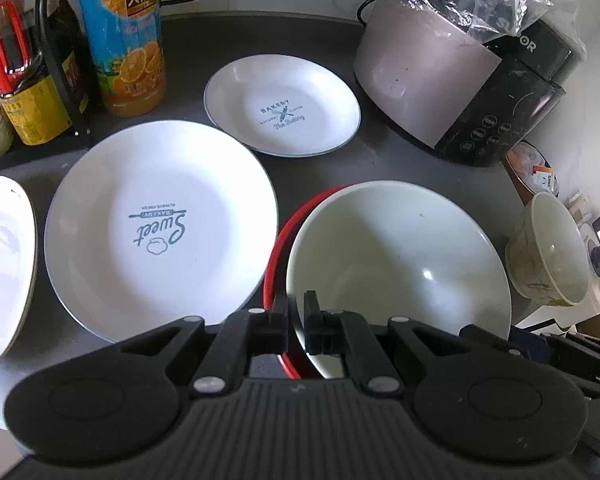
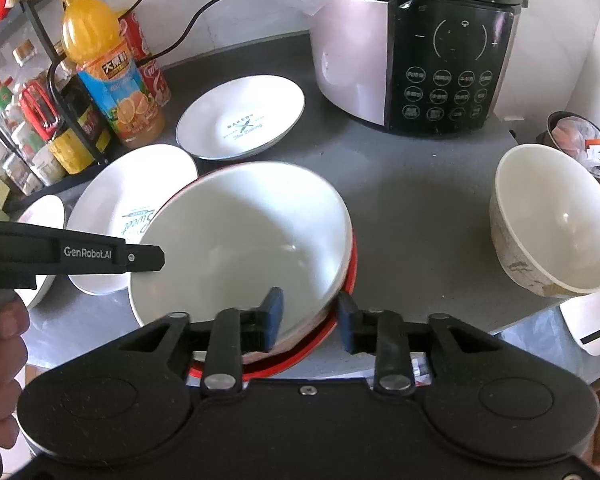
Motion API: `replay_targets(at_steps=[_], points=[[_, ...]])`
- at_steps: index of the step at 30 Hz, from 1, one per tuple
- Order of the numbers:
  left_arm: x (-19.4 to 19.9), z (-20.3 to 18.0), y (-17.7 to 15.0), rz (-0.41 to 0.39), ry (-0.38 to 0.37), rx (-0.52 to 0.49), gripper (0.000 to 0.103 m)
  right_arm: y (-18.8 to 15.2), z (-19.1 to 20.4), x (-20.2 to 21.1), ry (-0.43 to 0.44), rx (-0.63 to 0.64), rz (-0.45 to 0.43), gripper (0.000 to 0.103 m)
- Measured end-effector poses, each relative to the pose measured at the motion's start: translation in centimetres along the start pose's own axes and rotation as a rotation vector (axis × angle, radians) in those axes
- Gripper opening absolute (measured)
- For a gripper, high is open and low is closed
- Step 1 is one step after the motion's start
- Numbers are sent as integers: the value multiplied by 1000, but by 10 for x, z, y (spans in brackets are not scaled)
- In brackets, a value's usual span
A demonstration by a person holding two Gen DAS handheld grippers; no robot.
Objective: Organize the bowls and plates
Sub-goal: 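Lower the white bowl into the red bowl and open the right gripper, then move the right gripper to the rim of the cream patterned bowl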
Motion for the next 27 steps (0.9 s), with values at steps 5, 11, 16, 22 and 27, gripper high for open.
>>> replay_targets(at_steps=[5, 11, 16, 22, 27], points=[[-1, 2, -1, 7, -4, 19, 5, -2, 3, 8, 9, 4, -18, 58], [1, 2, 1, 12, 13, 6, 5, 1, -6, 22, 13, -20, -62, 67], [8, -4, 4, 18, 60, -27, 14, 1, -15, 27, 43, -53, -74, 80], [27, -18, 9, -44, 108, -87, 50, 4, -33, 34, 73, -87, -105, 81], [34, -33, 11, -68, 124, -128, 61, 2, -57, 38, 111, -147, -115, 82]])
Point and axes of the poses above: each gripper's, at about its wrist camera, not at the fingertips, and x roughly against the way its jaws point, z to its left, y to its top, the point moved 5 cm from there along -x, roughly the way its jaws point, and after that the axes turned 3 degrees about -y, right-handed, at the moved point
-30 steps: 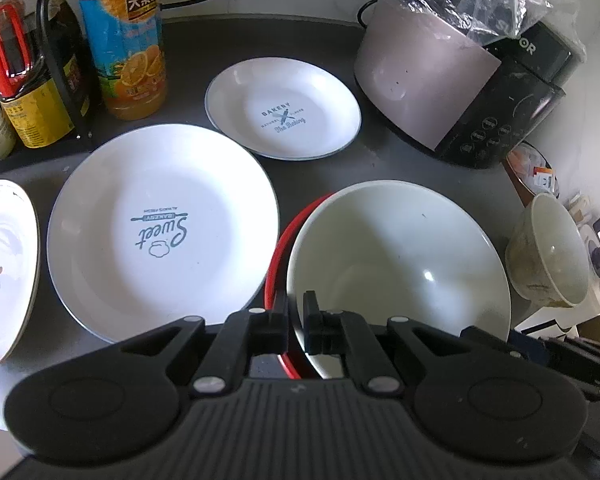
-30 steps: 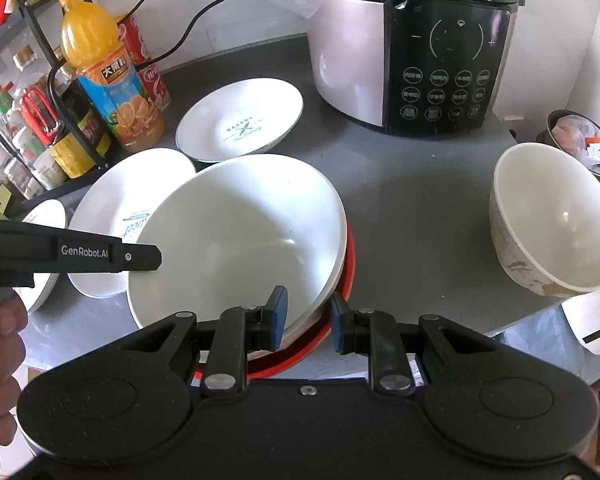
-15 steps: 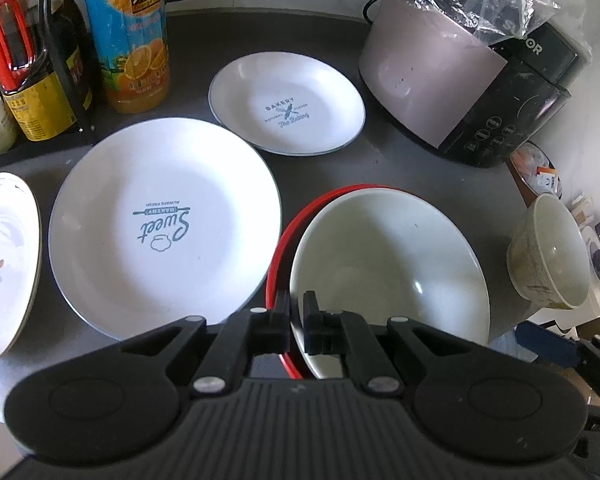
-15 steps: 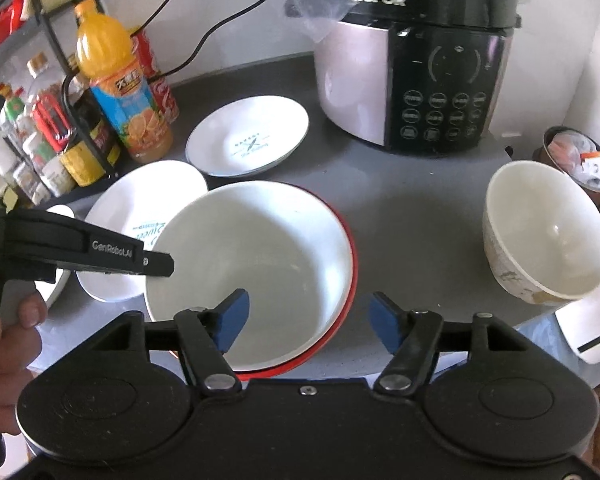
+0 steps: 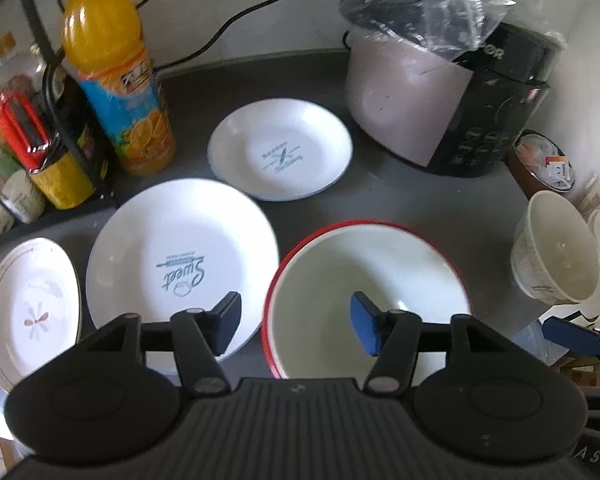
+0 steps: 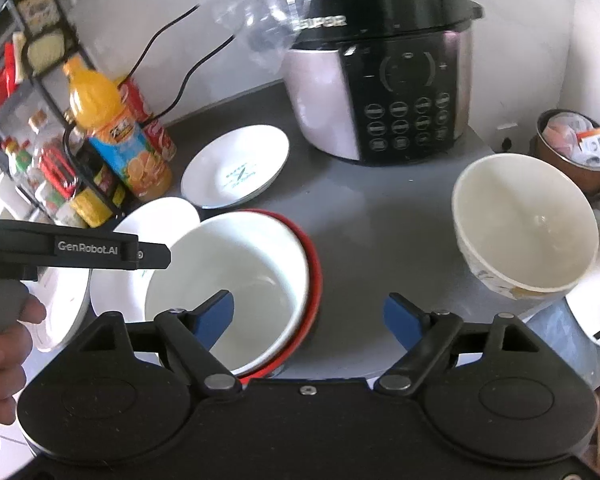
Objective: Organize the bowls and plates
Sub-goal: 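Move the right gripper to the rim of the cream patterned bowl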
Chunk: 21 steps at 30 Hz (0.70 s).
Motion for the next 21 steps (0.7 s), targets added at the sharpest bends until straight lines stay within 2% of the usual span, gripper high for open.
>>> replay_targets(at_steps=[4, 10, 15, 21], points=[[1, -12, 4, -1, 14, -6, 68, -1, -25, 1, 32, -63, 8, 82], [-1, -37, 12, -7, 32, -33, 69, -2, -64, 3, 6, -113, 10, 82], [-5, -60, 19, -4, 33, -18, 69, 2, -98, 6, 3, -139, 0, 81], [-10, -92, 27, -16, 37, -29, 69, 7, -141, 4, -3, -169, 2, 70]])
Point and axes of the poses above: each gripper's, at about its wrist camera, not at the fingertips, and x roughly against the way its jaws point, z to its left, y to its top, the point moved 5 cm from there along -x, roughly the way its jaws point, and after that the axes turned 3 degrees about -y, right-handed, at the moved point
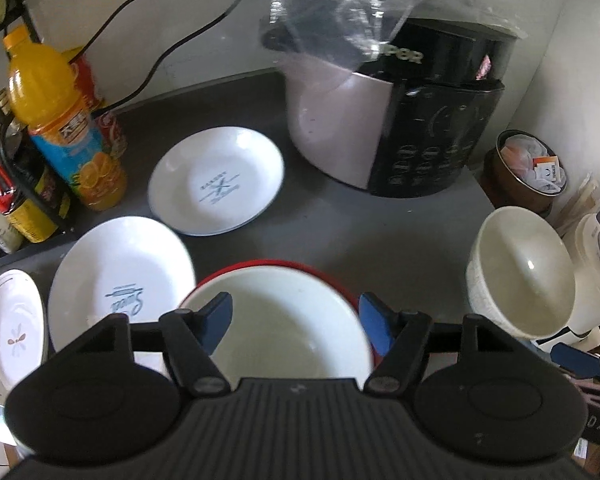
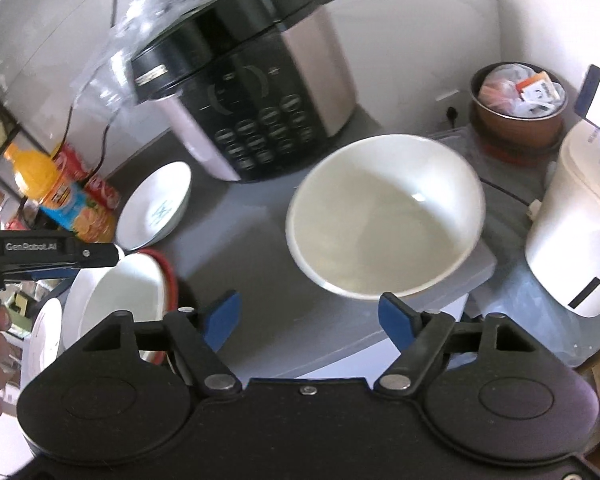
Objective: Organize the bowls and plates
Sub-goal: 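Move the right gripper to the rim of the cream patterned bowl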
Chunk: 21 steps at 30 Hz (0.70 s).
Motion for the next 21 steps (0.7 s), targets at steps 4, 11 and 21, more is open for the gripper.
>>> replay_targets(at_steps=[4, 11, 21], points=[[-2, -18, 4, -27, 11, 15, 69, 8, -23, -2, -5, -2, 5, 65], [-13, -48, 4, -30, 7, 22, 68, 23, -56, -16, -6, -38, 23, 61], [-32, -69, -1, -1, 0, 49, 65, 31, -74, -46, -43, -7, 76, 48]])
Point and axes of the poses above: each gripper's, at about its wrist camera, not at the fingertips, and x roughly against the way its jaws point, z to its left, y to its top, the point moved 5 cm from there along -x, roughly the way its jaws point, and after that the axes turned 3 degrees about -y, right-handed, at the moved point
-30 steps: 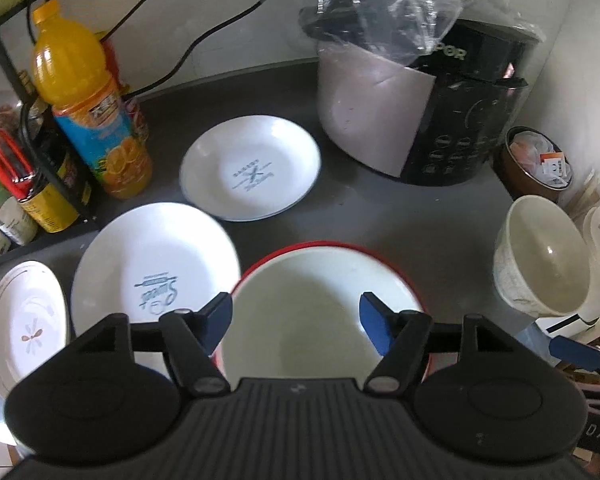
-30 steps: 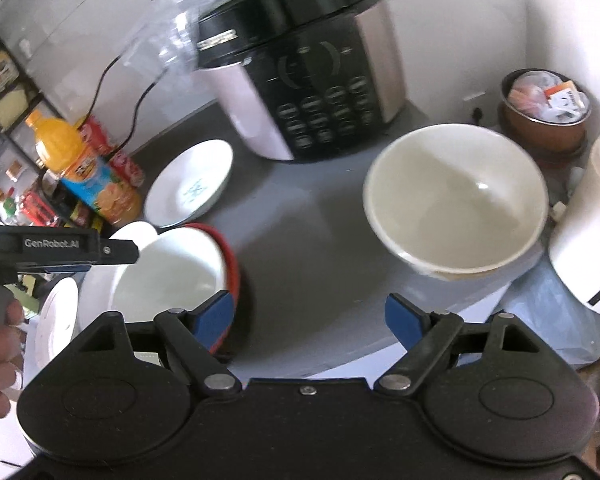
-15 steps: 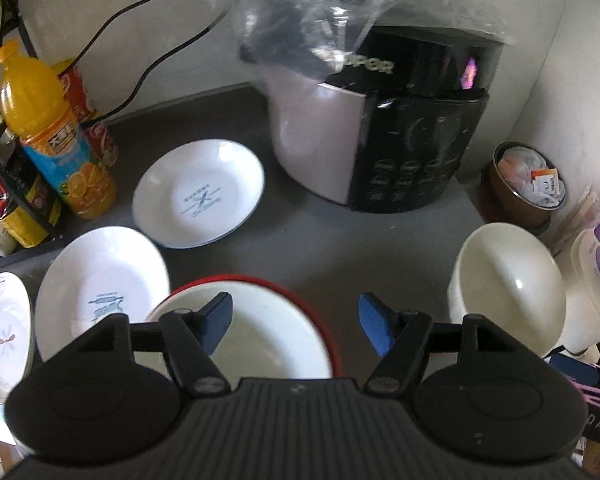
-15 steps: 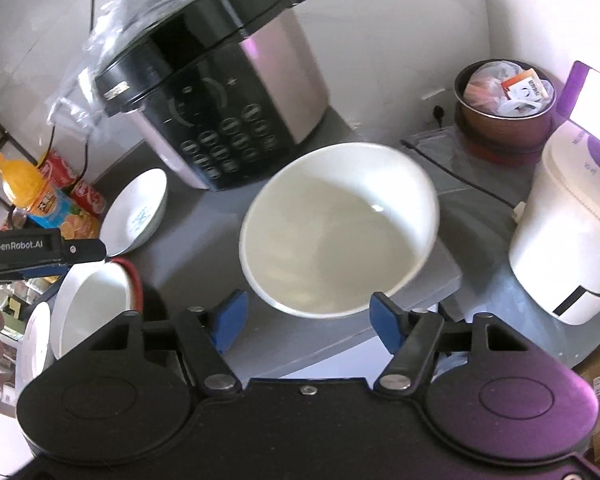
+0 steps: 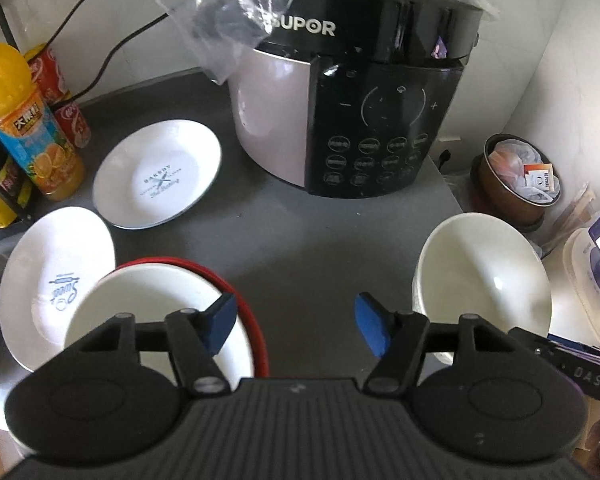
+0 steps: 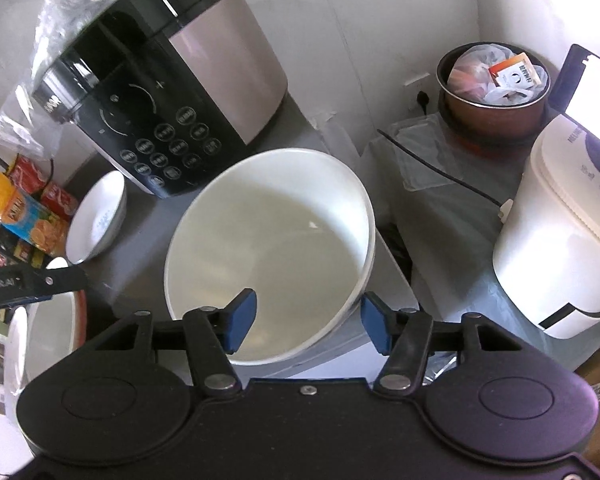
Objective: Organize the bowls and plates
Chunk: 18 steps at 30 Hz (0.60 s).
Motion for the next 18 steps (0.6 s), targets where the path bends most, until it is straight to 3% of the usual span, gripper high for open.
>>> replay_targets(at_steps=[4, 12, 14, 18], points=[[-5, -5, 3, -6, -11, -5, 64, -1, -3, -9, -61, 12, 28, 26], [-15, -14, 7, -3, -45, -27, 56, 1, 15, -16, -50, 91, 42, 21], [-20, -12, 8, 3, -42, -24, 47, 1, 20, -19, -36, 103, 46, 20], [-28, -7, 9, 16, -73, -12, 41, 0, 31, -22, -29, 126, 51, 18]])
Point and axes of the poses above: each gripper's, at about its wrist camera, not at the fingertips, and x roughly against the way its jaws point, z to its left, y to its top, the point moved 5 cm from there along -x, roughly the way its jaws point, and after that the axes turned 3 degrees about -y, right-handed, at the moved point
